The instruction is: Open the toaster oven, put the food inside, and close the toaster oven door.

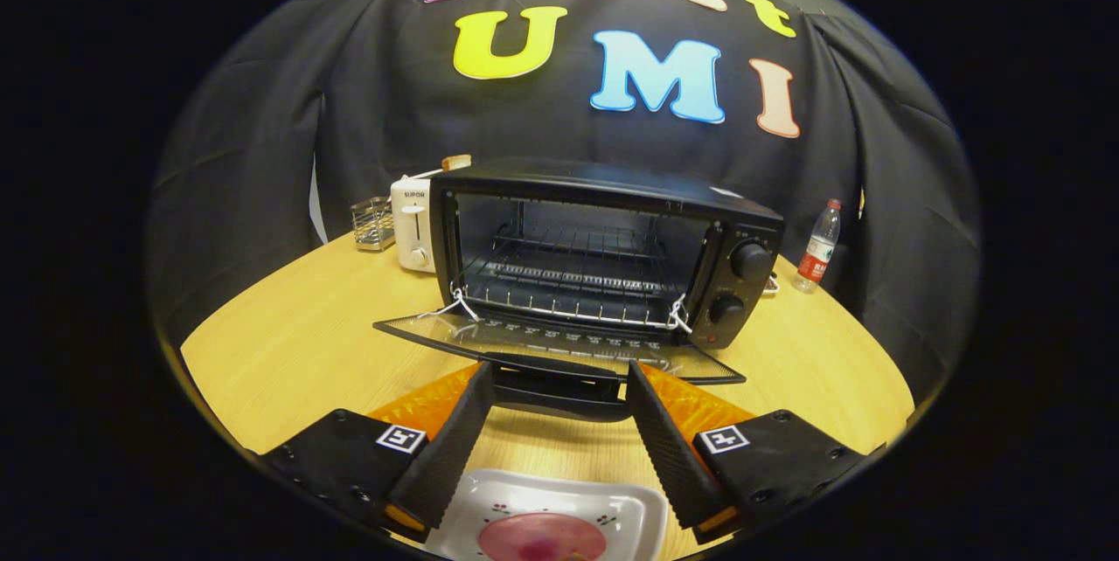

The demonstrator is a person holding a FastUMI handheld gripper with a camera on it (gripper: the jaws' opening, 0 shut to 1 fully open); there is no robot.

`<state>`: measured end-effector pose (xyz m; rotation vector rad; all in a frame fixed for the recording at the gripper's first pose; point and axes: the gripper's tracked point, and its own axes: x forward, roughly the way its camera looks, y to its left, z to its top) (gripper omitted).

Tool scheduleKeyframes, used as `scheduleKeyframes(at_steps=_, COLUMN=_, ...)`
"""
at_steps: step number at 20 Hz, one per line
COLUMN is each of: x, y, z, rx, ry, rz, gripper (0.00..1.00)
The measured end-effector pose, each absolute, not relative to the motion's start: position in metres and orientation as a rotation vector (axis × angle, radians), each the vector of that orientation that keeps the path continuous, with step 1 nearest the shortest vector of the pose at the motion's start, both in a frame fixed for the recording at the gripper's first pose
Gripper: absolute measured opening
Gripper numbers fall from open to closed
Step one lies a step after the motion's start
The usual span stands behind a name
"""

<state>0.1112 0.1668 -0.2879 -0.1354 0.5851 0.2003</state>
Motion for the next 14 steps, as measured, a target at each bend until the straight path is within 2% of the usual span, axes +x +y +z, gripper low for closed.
scheduleKeyframes(at_steps=3, x=0.101, y=0.169, z=-0.298, rx=-0.098, ry=0.663, rz=0.227, gripper=0.98)
scheduleKeyframes(at_steps=14, x=0.07, y=0.129, z=-0.252, rx=0.067, ry=0.763, rz=0.328, gripper=0.97)
